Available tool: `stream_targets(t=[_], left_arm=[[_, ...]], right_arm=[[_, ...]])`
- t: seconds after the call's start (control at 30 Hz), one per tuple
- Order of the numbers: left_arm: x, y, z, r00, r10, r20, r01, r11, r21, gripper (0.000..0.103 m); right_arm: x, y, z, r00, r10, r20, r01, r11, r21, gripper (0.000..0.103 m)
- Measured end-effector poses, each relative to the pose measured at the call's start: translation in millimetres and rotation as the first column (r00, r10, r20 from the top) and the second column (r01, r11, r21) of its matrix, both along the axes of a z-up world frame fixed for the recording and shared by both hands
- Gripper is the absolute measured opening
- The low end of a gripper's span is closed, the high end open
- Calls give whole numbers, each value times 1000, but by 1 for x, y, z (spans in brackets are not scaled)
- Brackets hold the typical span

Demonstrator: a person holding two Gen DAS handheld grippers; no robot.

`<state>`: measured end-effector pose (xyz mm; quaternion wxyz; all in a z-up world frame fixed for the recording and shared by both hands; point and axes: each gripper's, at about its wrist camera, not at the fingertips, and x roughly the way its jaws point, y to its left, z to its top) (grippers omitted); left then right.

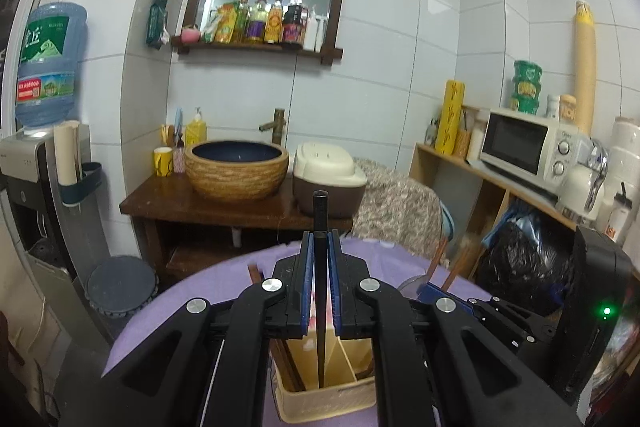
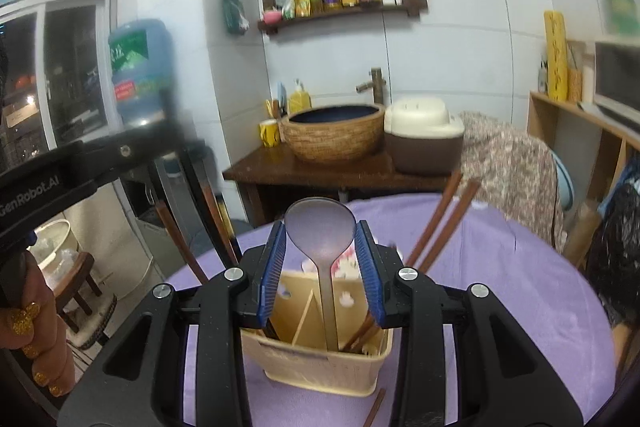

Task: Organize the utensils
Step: 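Lower both utensils into the basket and open both tools, then move the right tool to the metal spoon and close on its bowl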

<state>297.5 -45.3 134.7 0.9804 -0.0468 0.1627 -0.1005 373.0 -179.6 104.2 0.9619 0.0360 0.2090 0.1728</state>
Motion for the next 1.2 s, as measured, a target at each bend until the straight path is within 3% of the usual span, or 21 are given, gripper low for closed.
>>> stream_targets(t=[0.13,0.33,0.57,0.67,0.7,0.77,0.8,0.83,0.93,1.07,1.2], left_arm=[[1,0,-20,999,-11,-38,12,1000,13,9],[8,1,-37,996,-12,-91,14,1000,21,9],[3,1,-39,995,-31,-97,33,999,16,9],[-11,4,-35,995,-48,-82,49,999,1,10],[-17,5,-34,996,-53,-72,53,999,4,14],[-31,7,-34,997,-59,-56,60,998,7,35],[-41,10,-36,997,-58,-50,58,998,6,54],[-50,12,-39,997,-58,-46,58,998,6,64],[-74,19,-58,996,-64,-64,65,998,12,80],[-93,25,-101,982,-51,-183,59,998,37,86],[-108,28,-149,948,-36,-315,53,997,47,87]], right_arm=[[0,-1,-26,999,-4,-42,3,1000,-13,37],[-2,0,-42,998,-13,-64,11,999,-34,36],[-5,-3,-50,998,-25,-62,22,999,-36,35],[-13,-7,-50,998,-18,-62,16,999,-28,43],[-18,-9,-50,998,-17,-57,15,1000,-27,50],[-29,-12,-50,998,-25,-52,23,999,-39,56],[-35,-14,-51,998,-29,-51,27,999,-47,59],[-44,-18,-52,998,-35,-54,31,998,-58,63],[-68,-32,-61,995,-68,-77,61,994,-89,77],[-104,-60,-89,979,-138,-153,113,981,-160,80],[-131,-83,-129,943,-188,-274,135,971,-199,80]])
